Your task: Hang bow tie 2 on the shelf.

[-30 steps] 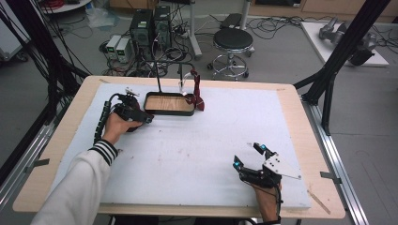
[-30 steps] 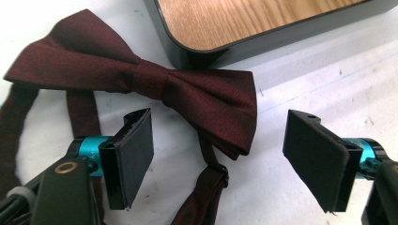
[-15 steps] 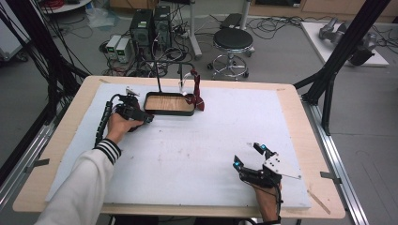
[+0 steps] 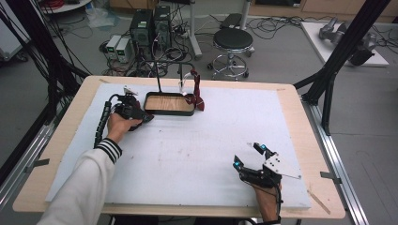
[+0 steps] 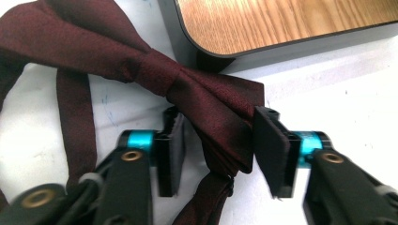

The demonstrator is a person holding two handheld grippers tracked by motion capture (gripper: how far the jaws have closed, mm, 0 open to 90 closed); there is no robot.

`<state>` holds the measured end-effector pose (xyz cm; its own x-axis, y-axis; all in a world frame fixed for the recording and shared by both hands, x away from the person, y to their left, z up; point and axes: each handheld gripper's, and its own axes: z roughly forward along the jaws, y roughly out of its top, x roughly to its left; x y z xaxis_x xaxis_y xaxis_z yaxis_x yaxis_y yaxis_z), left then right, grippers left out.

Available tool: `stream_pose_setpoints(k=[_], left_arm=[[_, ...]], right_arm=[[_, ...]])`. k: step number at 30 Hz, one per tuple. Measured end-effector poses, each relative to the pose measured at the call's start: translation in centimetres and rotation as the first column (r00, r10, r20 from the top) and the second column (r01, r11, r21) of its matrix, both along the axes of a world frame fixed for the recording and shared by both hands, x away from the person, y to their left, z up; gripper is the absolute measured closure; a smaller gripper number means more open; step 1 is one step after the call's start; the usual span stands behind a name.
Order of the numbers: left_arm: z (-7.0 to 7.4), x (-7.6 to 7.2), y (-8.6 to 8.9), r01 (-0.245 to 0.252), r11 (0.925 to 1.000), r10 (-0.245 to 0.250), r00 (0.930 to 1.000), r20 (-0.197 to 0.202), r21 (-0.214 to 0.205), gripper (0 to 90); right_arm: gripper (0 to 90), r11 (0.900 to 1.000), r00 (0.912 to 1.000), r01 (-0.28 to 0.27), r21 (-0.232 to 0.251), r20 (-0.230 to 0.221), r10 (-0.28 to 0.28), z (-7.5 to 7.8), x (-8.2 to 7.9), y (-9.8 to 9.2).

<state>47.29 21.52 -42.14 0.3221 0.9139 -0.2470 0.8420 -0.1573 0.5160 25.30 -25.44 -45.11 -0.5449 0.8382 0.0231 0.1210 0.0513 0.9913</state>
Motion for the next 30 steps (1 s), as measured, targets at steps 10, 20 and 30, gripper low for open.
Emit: stream_pose_setpoints(k=[10, 20, 30], left_arm=[[0.1, -0.2, -0.1, 0.003, 0.9991, -0.005, 0.9994, 0.034, 0.043, 79.3], [0.6, -0.5, 0.1, 0.018, 0.9978, -0.022, 0.9982, 0.057, 0.064, 83.6], [1.6, -1.3, 0.5, 0.021, 0.9962, -0.032, 0.9915, 0.126, 0.085, 84.1]], right_arm=[[12.1, 1.0, 1.0, 0.0, 0.0, -0.002, 0.0, 0.0, 0.0, 0.0], [12.1, 1.0, 1.0, 0.001, 0.0, -0.003, -0.001, 0.0, 0.0, 0.0], [12.1, 1.0, 1.0, 0.004, 0.007, -0.008, -0.003, 0.0, 0.0, 0.0]])
